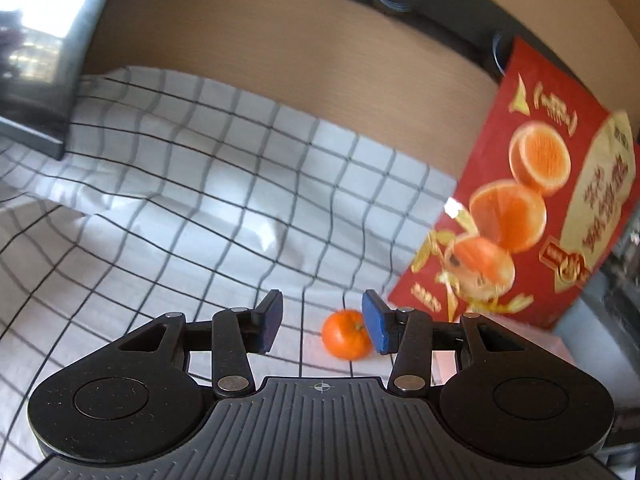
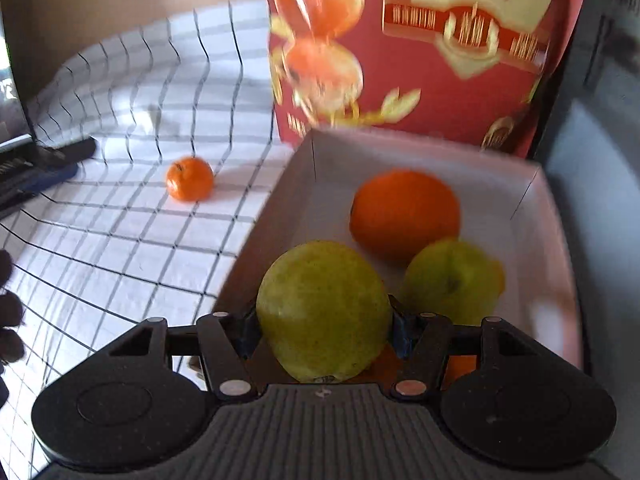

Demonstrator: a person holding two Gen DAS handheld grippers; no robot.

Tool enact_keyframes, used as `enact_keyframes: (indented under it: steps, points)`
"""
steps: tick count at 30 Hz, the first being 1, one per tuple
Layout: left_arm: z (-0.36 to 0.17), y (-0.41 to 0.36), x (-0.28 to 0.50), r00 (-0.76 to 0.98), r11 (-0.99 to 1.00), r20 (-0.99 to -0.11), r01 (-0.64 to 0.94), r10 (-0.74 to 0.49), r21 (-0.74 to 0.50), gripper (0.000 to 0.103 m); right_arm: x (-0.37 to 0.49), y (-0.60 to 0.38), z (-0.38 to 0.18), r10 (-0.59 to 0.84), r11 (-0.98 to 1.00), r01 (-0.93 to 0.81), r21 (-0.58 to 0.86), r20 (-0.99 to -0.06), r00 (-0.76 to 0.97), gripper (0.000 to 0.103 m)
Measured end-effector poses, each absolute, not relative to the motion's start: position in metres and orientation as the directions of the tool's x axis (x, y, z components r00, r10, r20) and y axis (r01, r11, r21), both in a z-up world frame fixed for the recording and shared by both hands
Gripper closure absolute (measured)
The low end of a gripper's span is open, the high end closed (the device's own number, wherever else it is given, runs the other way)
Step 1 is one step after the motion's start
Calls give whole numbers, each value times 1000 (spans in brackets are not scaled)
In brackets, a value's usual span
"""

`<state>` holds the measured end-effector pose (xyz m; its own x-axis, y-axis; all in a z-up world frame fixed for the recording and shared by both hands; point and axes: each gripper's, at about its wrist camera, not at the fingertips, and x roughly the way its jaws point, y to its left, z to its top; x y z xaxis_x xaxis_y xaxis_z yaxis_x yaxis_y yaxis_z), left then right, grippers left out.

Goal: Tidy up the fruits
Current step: 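Lower the lemon into the pink box and open the right tool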

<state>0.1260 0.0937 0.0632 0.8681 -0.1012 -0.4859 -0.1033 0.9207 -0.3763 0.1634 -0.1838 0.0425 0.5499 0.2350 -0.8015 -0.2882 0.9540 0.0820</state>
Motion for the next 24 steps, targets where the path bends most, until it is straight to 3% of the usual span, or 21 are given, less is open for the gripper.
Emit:
enact_keyframes:
  steps: [3,12,17,24]
  points:
    - [64,77,149,842,943,-514,-19,-164,-332,54,165,-185,41,252,954,-277,111,-800,545,35]
    - [42,44,205,771,977,-627,-24,-116,-210,54,97,-206,92,284,936,-349,39,-670,686,24]
    - [26,40,218,735,963,-665,-62,-133,-261,50,72,-219,88,305,924,-380,41,-678,669,24]
    - [16,27,221,732,977,-676,-69,-90,-204,48,50,-233,79,264,926,-377,-13,-691,673,24]
